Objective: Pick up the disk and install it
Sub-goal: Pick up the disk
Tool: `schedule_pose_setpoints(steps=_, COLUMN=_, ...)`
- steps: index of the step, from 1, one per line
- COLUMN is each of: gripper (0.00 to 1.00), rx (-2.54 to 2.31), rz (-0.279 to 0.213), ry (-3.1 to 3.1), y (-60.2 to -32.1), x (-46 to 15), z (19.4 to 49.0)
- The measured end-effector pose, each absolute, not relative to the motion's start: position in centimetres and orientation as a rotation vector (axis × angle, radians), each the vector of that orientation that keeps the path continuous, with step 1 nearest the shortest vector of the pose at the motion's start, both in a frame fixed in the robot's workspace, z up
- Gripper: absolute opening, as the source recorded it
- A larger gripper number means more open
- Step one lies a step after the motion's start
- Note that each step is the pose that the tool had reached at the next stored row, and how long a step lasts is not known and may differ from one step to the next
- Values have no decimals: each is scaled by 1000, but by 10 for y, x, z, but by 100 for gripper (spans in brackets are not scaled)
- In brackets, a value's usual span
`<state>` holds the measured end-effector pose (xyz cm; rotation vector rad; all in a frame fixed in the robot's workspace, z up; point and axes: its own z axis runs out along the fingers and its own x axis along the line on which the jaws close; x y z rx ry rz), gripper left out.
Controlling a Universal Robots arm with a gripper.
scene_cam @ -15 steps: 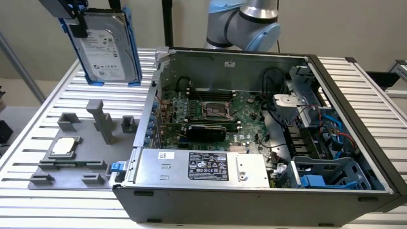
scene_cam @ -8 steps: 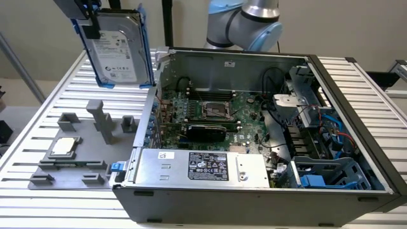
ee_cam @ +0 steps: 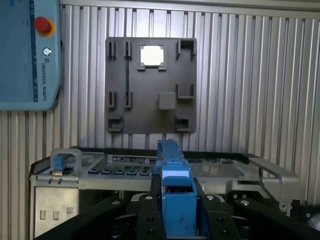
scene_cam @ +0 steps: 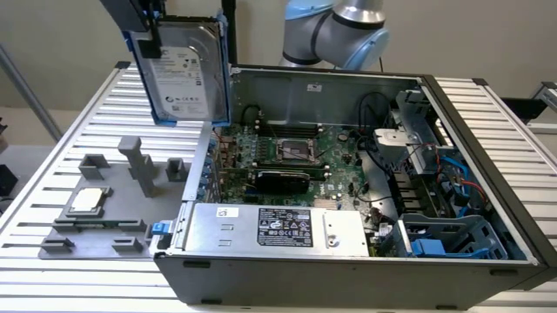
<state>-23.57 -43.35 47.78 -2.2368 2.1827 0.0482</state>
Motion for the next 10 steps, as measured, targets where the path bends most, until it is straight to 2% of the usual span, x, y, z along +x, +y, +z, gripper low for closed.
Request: schedule_pose_setpoints(steps=10, gripper=0, rx=-2236, rz=50, ry=2182, y=-450, x=-191, z=480)
